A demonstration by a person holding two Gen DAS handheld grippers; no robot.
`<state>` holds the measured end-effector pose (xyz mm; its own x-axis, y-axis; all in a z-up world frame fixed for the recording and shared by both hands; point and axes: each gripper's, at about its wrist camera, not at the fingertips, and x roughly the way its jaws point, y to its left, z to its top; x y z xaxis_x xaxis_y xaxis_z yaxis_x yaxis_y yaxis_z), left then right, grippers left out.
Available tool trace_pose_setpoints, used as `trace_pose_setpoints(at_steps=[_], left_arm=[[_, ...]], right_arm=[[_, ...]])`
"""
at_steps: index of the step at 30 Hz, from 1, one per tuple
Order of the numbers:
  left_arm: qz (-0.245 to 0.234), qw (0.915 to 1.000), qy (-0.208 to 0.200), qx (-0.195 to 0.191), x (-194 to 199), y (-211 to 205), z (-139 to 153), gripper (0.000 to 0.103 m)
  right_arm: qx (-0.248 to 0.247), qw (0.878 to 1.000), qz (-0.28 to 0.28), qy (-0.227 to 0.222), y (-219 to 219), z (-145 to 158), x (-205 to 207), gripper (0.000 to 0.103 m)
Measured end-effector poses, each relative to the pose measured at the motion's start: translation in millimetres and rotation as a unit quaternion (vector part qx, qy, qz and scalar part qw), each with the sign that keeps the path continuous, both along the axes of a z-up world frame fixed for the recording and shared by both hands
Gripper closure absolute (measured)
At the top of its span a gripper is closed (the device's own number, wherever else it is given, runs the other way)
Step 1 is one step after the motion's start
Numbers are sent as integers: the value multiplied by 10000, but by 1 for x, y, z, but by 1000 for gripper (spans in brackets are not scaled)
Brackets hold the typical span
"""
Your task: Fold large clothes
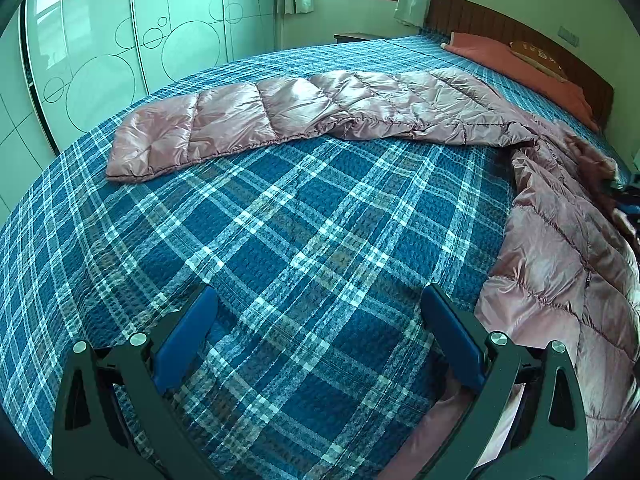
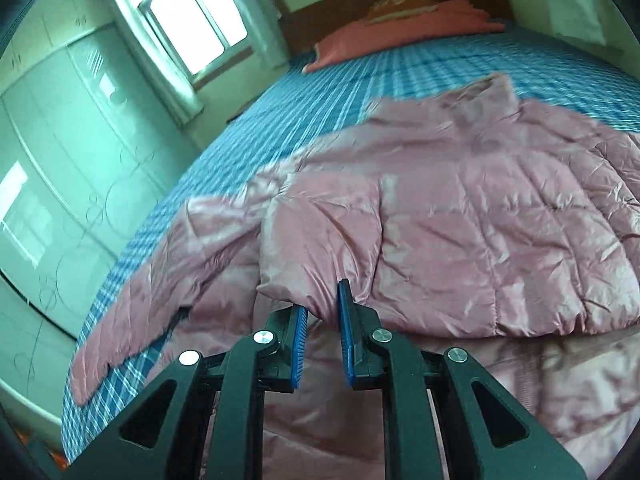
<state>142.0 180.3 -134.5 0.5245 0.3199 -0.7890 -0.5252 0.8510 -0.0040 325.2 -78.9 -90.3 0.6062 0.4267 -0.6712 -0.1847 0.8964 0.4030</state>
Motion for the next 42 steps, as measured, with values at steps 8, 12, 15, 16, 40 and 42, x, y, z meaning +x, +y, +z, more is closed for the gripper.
trace_pose_setpoints(at_steps=[8, 12, 15, 16, 40, 42], left_arm=[[-1, 10000, -11, 1, 0, 0, 0, 2], [-1, 10000, -17, 5, 0, 0, 0, 2], [0, 10000, -20, 9, 0, -1, 0, 2], [-6, 10000, -15, 13, 0, 0, 0, 2], [-9, 10000, -32, 22, -1, 0, 0, 2], [-8, 10000, -39, 13, 0, 0, -1, 2]], right_arm=[[133, 9990, 381, 211, 0, 2, -8, 47], [202, 9985, 420, -269, -39, 39, -31, 42], [-101, 9982, -193, -559, -98, 58, -35, 42], [-320, 9964, -538, -570, -123, 59, -31, 42], [-1634, 9658, -1967, 427, -242, -9, 83, 42], [-1456, 9692, -1958, 325, -237, 5, 70, 42]])
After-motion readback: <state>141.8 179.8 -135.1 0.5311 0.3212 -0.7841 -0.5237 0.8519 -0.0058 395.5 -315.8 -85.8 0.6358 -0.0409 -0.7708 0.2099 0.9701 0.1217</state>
